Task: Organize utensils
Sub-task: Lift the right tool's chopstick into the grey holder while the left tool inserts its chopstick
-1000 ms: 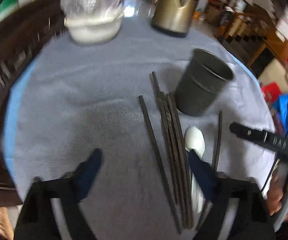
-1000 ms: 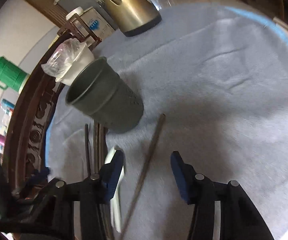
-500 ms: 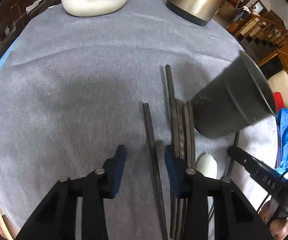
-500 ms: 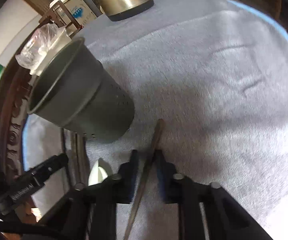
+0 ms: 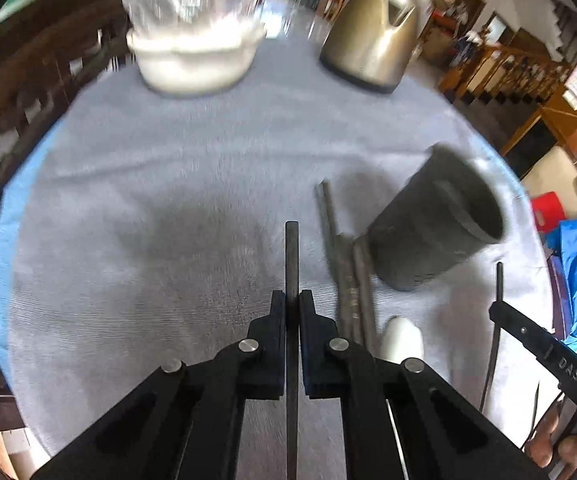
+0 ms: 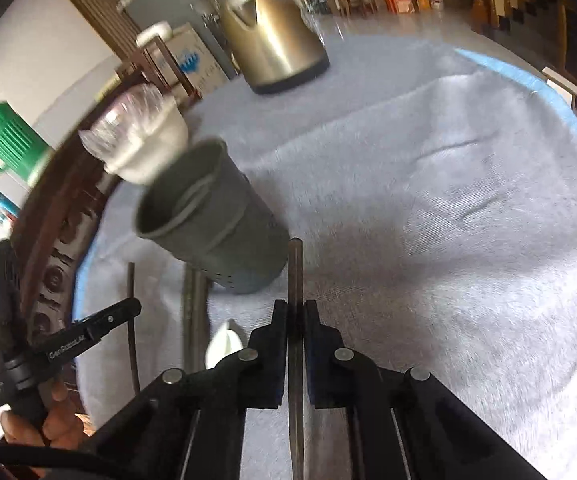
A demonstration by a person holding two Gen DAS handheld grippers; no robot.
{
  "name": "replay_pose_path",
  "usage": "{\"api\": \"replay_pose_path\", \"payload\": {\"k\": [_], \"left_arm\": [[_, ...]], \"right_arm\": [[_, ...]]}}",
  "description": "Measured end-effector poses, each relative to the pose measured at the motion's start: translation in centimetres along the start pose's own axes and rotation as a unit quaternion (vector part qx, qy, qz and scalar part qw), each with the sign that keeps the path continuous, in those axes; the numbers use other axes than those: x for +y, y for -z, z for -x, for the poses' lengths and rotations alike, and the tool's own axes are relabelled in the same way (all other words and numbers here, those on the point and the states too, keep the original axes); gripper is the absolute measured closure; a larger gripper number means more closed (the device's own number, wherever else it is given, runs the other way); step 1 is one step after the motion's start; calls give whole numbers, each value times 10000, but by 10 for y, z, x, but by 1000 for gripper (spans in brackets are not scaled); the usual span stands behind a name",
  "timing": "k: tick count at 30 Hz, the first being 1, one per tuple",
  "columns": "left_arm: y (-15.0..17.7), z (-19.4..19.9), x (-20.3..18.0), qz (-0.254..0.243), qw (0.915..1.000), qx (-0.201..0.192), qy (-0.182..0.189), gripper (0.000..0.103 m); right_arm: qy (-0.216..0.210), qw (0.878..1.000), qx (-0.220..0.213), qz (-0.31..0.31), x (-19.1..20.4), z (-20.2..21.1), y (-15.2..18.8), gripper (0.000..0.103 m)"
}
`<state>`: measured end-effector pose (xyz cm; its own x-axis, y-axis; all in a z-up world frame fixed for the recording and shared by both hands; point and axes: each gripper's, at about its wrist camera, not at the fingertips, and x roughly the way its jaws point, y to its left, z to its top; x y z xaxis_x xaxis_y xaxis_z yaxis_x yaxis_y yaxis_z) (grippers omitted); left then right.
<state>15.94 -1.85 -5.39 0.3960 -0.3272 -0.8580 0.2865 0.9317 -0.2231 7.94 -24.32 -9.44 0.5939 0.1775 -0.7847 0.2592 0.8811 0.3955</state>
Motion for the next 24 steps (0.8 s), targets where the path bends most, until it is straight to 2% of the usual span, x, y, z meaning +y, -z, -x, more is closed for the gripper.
{"api": "replay_pose_path", "payload": {"k": [5,11,17,24], "left_arm": [[14,58,-11,-198,9981,-561,158,97],[8,115,-28,-218,9895,-1336,505,97],[-20,159,-44,-182,9753,-2073,744,97],[-73,169,-56,-54,9523,-2930,856,97]], "right_arm": [[-388,9979,-517,-83,0,37,3,95],[-863,9864,-1397,110,19,95,2,95],[-1202,9643,-2336,347,45,132,-22,95],[-1265,9323,-3371,340,69,142,-77,95]]}}
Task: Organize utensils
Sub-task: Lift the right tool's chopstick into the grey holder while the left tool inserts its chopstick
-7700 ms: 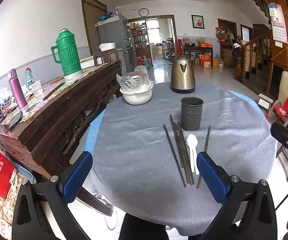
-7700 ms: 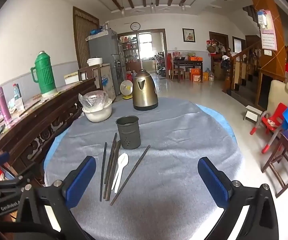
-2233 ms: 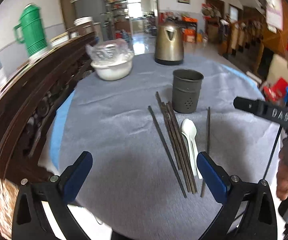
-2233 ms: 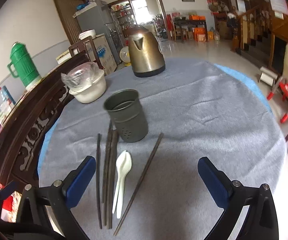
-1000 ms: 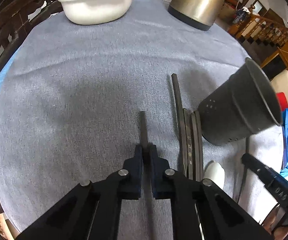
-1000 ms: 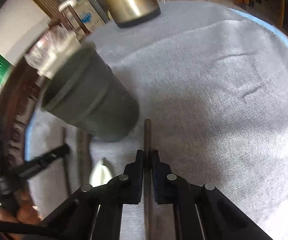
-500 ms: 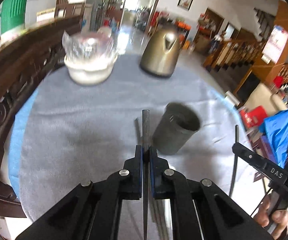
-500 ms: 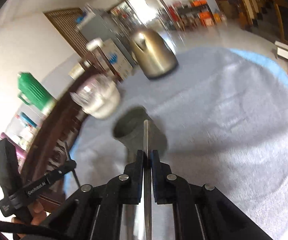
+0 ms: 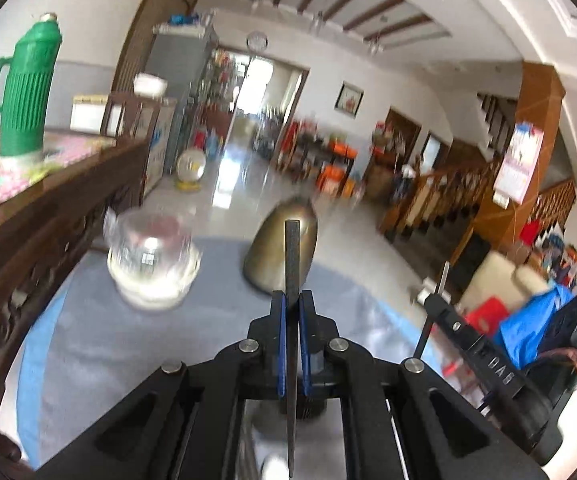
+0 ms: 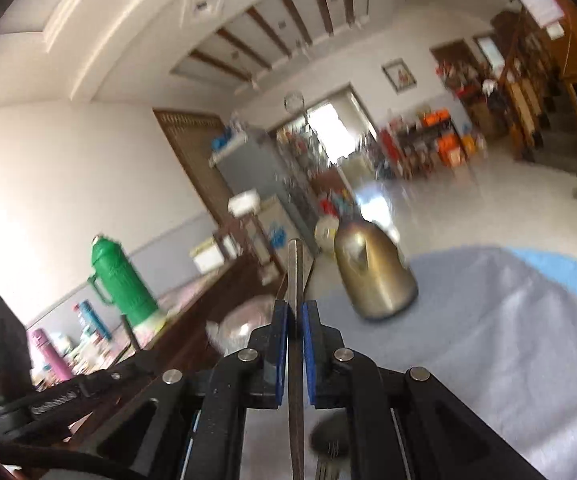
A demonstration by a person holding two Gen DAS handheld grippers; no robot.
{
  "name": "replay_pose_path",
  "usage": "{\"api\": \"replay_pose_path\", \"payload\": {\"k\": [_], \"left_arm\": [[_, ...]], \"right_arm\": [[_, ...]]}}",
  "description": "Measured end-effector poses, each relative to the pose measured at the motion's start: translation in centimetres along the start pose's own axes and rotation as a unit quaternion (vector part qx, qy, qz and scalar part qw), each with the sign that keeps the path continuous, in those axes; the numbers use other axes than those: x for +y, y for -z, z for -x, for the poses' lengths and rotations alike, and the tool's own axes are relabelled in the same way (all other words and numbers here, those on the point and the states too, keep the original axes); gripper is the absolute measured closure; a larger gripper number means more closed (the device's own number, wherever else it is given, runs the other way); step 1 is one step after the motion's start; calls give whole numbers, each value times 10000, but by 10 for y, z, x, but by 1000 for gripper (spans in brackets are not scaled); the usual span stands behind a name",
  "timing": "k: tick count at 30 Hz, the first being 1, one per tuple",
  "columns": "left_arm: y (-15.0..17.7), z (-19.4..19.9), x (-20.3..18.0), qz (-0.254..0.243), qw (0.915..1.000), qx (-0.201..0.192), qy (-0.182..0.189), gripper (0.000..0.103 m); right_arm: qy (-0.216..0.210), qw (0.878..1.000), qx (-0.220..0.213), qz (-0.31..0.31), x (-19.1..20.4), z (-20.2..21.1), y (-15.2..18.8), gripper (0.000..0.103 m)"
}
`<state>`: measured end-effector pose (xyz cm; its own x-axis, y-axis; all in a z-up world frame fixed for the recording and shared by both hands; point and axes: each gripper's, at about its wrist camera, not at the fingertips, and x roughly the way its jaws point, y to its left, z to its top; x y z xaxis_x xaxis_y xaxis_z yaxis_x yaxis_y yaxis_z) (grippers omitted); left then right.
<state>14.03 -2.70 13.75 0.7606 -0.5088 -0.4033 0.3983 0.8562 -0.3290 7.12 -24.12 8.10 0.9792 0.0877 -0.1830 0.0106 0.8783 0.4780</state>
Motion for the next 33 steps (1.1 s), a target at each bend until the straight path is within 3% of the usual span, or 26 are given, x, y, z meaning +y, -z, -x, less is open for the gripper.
{"api": "replay_pose_path", "payload": {"k": [7,11,18,26,28,29,30,31,32,33], "left_arm": [[-12,-44,4,137,9989,-427,-158,97],[-6,-72,13,268,9981,-491,-240,97],[26,-99,22,203,9988,-248,-362,97],[54,-76,11,-298,9992,82,-267,96],[61,-64,11,-399,9986,175,-307,91],[64,-58,11,-422,9982,234,-349,80],[69,-49,12,-435,9976,314,-445,72],[73,-41,12,-435,9972,351,-490,58],[79,-29,13,-426,9971,319,-550,51],[84,-20,12,-428,9967,283,-632,49]], "right_arm": [[326,9965,-765,19,7,-33,-19,95],[637,9932,-965,124,11,-56,-18,95],[948,9905,-699,713,19,-91,8,95],[829,9930,-103,837,-3,-78,40,92],[773,9946,107,683,-8,-69,44,92],[759,9949,176,646,-9,-65,47,92],[740,9950,313,588,-11,-61,49,88],[743,9949,430,526,-14,-57,52,83],[763,9947,517,463,-18,-51,56,69],[767,9945,627,340,-21,-44,58,45]]}}
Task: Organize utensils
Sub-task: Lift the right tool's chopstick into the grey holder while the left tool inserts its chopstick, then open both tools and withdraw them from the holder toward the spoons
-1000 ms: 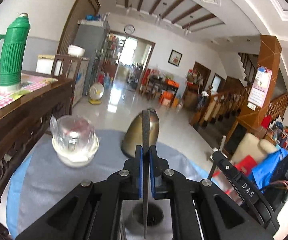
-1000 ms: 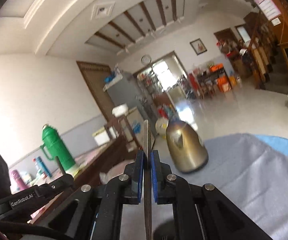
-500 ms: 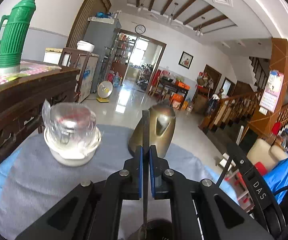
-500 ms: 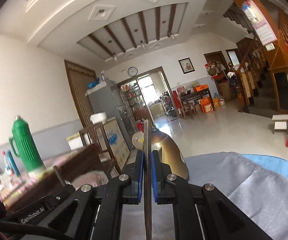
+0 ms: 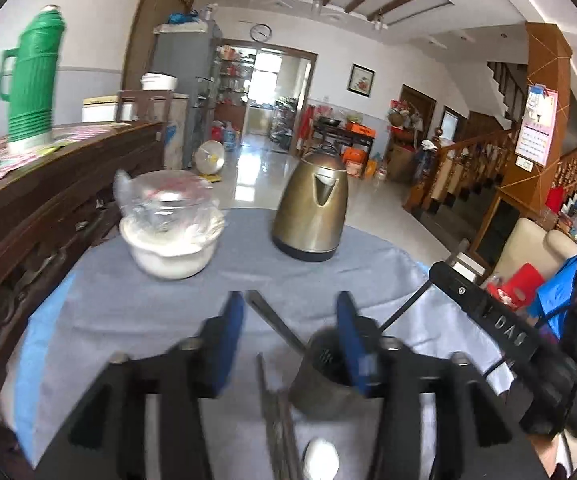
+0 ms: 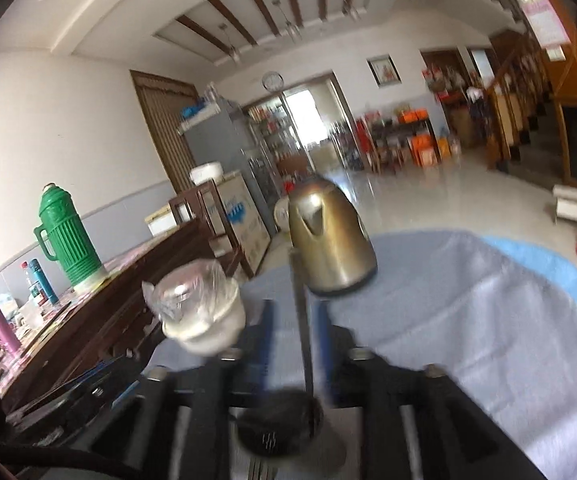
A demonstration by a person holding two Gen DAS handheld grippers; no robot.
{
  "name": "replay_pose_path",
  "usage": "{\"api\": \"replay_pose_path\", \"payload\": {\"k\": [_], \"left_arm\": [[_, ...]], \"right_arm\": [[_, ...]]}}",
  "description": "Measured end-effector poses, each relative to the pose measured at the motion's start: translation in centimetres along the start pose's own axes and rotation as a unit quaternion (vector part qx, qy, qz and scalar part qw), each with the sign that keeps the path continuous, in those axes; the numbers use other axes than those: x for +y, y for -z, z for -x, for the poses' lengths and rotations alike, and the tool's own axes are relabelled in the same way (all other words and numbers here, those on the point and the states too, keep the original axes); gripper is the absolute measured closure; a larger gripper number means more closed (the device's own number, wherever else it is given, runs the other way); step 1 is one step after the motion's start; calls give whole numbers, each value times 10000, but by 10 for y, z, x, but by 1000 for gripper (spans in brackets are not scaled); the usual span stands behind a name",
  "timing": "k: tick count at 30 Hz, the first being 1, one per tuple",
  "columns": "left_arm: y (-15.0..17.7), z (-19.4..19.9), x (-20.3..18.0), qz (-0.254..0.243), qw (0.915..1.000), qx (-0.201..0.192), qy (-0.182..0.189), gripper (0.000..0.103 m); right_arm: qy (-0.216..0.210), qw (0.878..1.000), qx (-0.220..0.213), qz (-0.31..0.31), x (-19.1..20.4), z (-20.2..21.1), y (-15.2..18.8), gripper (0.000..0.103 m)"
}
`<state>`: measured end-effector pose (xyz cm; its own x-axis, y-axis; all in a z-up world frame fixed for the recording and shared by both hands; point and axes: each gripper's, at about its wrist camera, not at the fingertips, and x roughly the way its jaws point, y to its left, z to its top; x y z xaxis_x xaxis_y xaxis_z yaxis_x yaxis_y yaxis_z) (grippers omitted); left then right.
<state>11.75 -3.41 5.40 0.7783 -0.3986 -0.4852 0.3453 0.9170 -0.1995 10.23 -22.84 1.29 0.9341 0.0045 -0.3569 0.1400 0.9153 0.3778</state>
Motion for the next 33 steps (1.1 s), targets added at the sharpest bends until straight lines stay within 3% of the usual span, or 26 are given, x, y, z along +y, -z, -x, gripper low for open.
{"api": "replay_pose_path", "payload": {"k": [2,5,9,15,22,27,33], "left_arm": [[13,22,3,-22,9997,-34,-235,46],[41,58,5,56,9989,102,-444,42],[82,100,-2,48,9985,335,-431,41],[134,151,-33,-755,9938,786,-202,40],[139,199,-30,-804,9945,668,47,39],[140,215,-28,-848,9948,570,33,39],[140,226,-26,-853,9953,449,62,39]], "right_arm": [[-151,9996,30,-240,-10,19,7,26],[-108,9993,-141,-314,-15,58,20,26],[139,9994,-204,-253,-21,115,39,26],[740,9972,73,-20,-24,163,60,26],[1064,9943,6,10,-9,199,42,26],[950,9952,-179,-120,11,218,25,26],[900,9957,-192,81,31,225,27,26]]}}
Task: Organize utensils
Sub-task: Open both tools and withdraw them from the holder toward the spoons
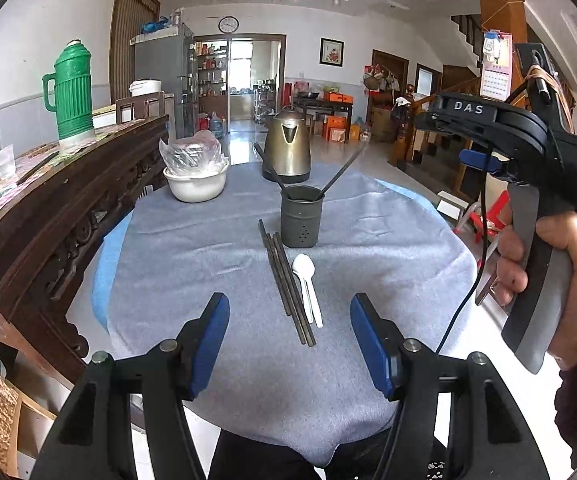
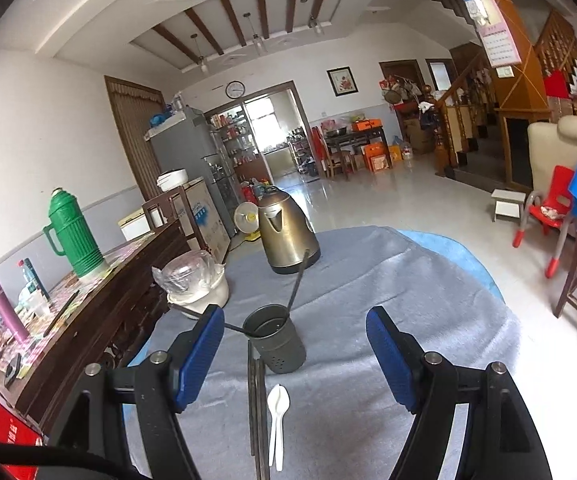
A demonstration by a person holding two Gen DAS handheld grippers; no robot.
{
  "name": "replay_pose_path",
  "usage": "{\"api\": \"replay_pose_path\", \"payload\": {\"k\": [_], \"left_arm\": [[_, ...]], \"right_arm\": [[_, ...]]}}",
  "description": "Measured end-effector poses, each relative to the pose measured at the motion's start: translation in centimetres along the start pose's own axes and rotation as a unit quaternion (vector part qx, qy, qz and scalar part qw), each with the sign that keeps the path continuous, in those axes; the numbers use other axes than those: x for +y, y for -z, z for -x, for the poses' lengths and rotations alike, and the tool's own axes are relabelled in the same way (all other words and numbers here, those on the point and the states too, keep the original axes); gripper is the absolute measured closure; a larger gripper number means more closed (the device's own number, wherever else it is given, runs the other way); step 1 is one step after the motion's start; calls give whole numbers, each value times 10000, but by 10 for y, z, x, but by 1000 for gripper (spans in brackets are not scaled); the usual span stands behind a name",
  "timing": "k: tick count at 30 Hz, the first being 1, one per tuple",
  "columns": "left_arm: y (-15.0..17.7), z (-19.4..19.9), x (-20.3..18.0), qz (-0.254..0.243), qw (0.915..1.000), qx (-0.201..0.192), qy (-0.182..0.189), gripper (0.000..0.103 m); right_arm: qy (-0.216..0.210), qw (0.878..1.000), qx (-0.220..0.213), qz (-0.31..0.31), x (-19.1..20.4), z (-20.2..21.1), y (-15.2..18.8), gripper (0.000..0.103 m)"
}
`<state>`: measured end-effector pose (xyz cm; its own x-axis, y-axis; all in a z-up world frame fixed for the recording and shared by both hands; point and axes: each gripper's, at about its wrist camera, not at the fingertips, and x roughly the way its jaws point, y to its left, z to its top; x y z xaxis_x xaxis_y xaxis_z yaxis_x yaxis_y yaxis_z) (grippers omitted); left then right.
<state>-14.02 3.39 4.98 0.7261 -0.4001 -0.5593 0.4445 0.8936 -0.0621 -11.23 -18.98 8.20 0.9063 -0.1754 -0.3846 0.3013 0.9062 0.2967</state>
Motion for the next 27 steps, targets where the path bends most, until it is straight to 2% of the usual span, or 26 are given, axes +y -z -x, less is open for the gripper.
{"api": "replay_pose_path", "payload": {"k": [5,15,21,27], "left_arm": [[1,-3,-7,-156,9999,19,-9,39],[1,-4,-19,-307,9995,73,2,38],[3,-9,-43,-665,9977,113,23,37],[0,-19,-52,-670,9976,197,-9,37]], "right_arm": [[-7,10000,-12,50,1,1,3,26],[-108,9983,112,-554,-29,-7,4,26],[-129,9979,2,-632,-45,-3,7,26],[-245,9969,149,-732,-60,-16,16,26]]}}
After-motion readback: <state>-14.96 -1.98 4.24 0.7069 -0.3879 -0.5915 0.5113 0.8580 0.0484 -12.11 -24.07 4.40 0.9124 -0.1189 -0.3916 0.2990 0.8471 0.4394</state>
